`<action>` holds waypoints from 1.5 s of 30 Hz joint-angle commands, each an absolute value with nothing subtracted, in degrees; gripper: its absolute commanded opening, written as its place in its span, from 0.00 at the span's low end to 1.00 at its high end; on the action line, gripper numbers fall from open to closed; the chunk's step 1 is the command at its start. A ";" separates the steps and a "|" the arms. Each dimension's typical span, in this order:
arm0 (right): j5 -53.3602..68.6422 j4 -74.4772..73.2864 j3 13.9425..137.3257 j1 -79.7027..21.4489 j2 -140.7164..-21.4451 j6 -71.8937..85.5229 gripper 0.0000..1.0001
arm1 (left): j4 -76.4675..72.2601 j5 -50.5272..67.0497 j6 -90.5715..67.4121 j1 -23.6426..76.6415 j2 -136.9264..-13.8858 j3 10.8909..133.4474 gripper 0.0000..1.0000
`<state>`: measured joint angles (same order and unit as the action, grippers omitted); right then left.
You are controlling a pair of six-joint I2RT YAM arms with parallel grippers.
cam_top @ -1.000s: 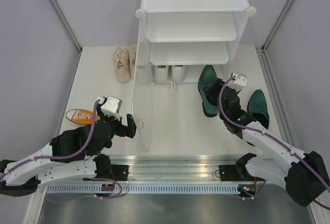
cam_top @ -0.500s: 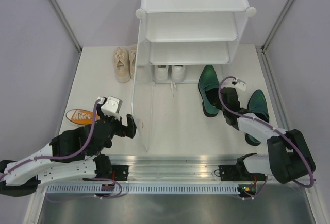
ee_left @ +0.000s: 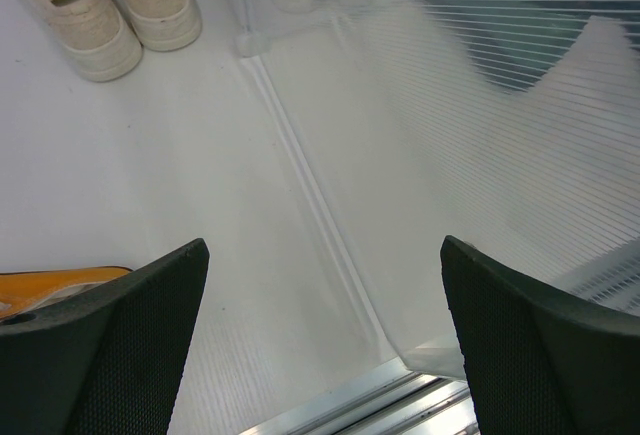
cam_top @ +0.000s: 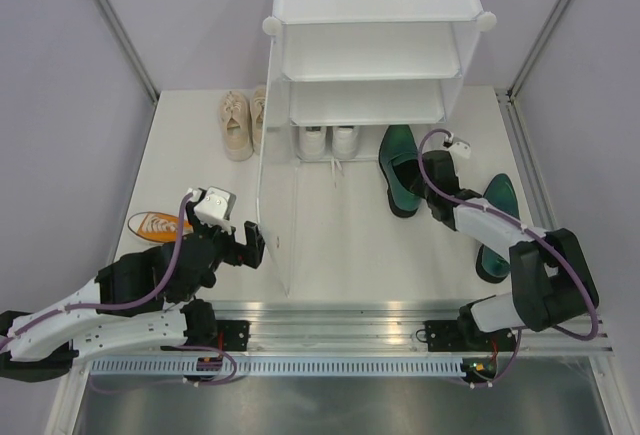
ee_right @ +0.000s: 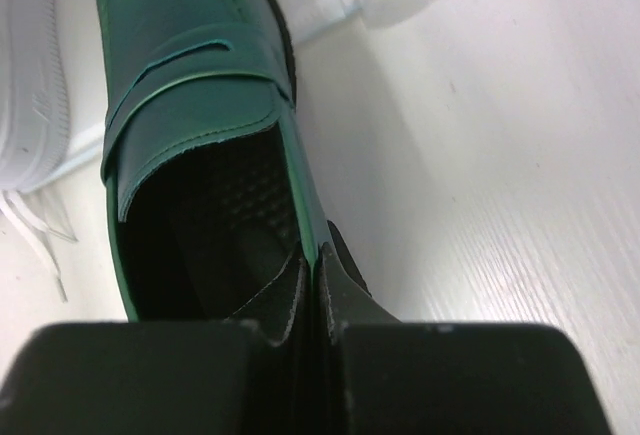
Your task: Place and organize the shoes in the shoe cabinet
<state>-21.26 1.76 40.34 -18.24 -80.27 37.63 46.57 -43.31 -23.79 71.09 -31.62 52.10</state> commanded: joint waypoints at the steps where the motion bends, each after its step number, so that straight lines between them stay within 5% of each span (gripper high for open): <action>1: -20.65 8.70 47.19 -18.37 -81.56 40.08 0.01 | 44.82 -42.89 -21.88 70.84 -31.20 51.68 1.00; 11: -22.67 8.79 48.95 -18.72 -79.63 41.75 0.01 | 44.65 -42.54 -21.71 70.84 -31.03 51.68 1.00; 45: -37.79 20.92 67.50 -23.99 -103.53 45.18 0.01 | 43.95 -41.57 -21.01 70.84 -31.20 51.15 1.00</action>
<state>-34.04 12.27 62.41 -23.79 -103.94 44.12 46.13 -41.95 -22.98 71.09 -31.44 51.29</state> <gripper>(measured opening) 0.034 0.993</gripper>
